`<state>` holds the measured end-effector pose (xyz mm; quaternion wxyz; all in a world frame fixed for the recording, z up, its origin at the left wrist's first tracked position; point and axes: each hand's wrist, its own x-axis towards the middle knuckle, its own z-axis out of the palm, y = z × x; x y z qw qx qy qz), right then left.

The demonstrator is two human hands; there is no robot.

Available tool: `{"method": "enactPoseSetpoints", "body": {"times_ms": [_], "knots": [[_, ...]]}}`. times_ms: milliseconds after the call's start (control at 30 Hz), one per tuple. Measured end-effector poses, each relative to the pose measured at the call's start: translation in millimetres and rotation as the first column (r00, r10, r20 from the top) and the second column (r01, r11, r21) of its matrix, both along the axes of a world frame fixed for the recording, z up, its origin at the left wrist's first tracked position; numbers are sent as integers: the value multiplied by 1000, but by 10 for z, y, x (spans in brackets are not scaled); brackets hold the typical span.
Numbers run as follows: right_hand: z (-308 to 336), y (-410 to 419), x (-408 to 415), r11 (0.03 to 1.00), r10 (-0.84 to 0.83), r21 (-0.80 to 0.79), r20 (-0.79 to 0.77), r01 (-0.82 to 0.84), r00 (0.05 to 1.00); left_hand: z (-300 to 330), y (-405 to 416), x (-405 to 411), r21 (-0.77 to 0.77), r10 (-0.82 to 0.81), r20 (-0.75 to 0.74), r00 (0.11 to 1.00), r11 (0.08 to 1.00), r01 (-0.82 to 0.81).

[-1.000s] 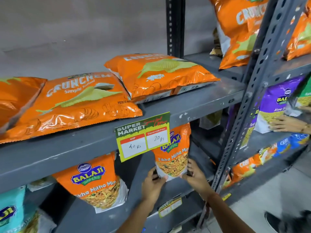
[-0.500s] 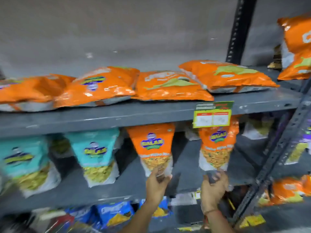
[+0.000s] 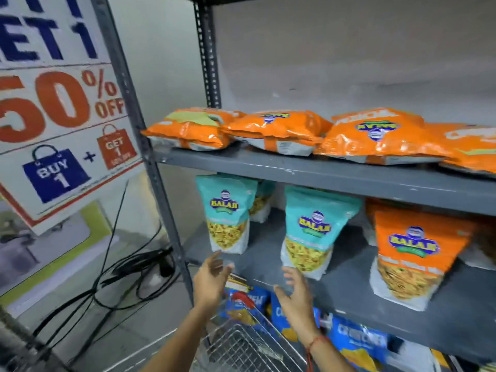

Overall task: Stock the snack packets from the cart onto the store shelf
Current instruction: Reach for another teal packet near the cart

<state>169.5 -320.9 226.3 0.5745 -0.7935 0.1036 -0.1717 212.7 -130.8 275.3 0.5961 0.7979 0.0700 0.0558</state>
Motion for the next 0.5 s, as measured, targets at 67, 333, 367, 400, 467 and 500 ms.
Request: {"method": "enactPoseSetpoints", "body": {"times_ms": [67, 333, 367, 400, 467, 500], "knots": [[18, 99, 349, 995, 97, -14, -49, -98, 994, -107, 172, 269, -3, 34, -32, 999, 999, -34], [-283, 354, 1734, 941, 338, 87, -264, -327, 903, -499, 379, 1251, -71, -3, -160, 987, 997, -9], [-338, 388, 1856, 930, 367, 117, -253, -348, 895, -532, 381, 1336, -73, -14, -155, 988, 997, 2], [-378, 426, 1954, 919, 393, 151, -246, -365, 886, -578, 388, 1422, -81, -35, -147, 989, 996, 23], [-468, 478, 2106, 906, 416, 184, -226, -381, 881, -646, 386, 1528, -125, -93, -159, 983, 989, 74], [-519, 492, 2163, 908, 409, 195, -215, -371, 887, -686, 392, 1573, -120, -108, -171, 979, 989, 88]]}}
